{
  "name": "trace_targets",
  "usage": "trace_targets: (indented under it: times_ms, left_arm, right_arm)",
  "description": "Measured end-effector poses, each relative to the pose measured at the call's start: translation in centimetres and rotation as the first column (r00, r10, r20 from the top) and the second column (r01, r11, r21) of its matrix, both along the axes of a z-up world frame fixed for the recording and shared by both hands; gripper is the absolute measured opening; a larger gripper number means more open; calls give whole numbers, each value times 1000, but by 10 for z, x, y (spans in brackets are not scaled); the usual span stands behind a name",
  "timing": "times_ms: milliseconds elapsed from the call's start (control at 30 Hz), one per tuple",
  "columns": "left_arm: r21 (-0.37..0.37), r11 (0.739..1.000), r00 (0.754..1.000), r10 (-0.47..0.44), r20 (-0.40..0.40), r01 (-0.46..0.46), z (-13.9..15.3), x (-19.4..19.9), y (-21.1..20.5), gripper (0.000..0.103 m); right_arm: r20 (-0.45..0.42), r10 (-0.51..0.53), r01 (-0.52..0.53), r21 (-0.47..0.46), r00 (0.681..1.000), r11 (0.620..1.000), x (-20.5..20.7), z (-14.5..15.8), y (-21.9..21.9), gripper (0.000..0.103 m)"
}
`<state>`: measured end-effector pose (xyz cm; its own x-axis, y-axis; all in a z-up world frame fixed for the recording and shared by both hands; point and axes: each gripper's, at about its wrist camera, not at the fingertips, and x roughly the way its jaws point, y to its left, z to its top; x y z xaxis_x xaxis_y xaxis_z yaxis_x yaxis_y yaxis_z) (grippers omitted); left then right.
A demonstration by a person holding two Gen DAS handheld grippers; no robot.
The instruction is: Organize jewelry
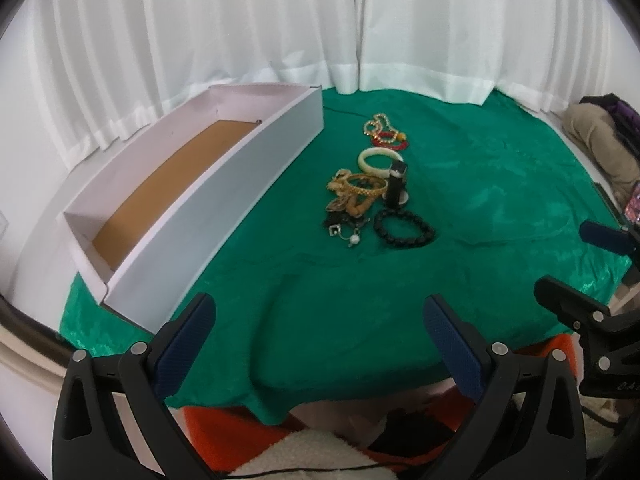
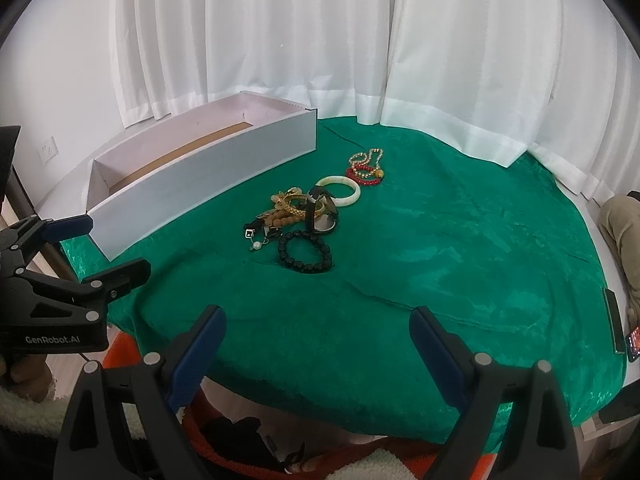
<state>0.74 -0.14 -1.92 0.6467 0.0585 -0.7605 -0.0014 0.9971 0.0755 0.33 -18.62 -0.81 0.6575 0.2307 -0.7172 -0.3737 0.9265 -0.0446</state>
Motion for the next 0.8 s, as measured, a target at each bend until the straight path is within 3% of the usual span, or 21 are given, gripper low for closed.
trace_targets:
  times_ms: [300, 533, 800]
  left_arm:
    - [22, 1000, 1000, -3, -15, 3, -2, 1, 0, 103]
    - [-39, 999, 1000, 18, -20, -19, -4, 2, 15, 103]
    - [-50, 999, 1000, -7, -2, 7, -2, -1, 10, 103]
  right_arm:
    - [-13, 9, -10, -8, 1000, 1000, 3, -2, 5, 95]
    - [-12, 21, -22, -12, 1000, 1000, 0, -2, 6, 95]
    - [-16, 25, -25, -9, 1000, 1000, 0, -4, 8, 95]
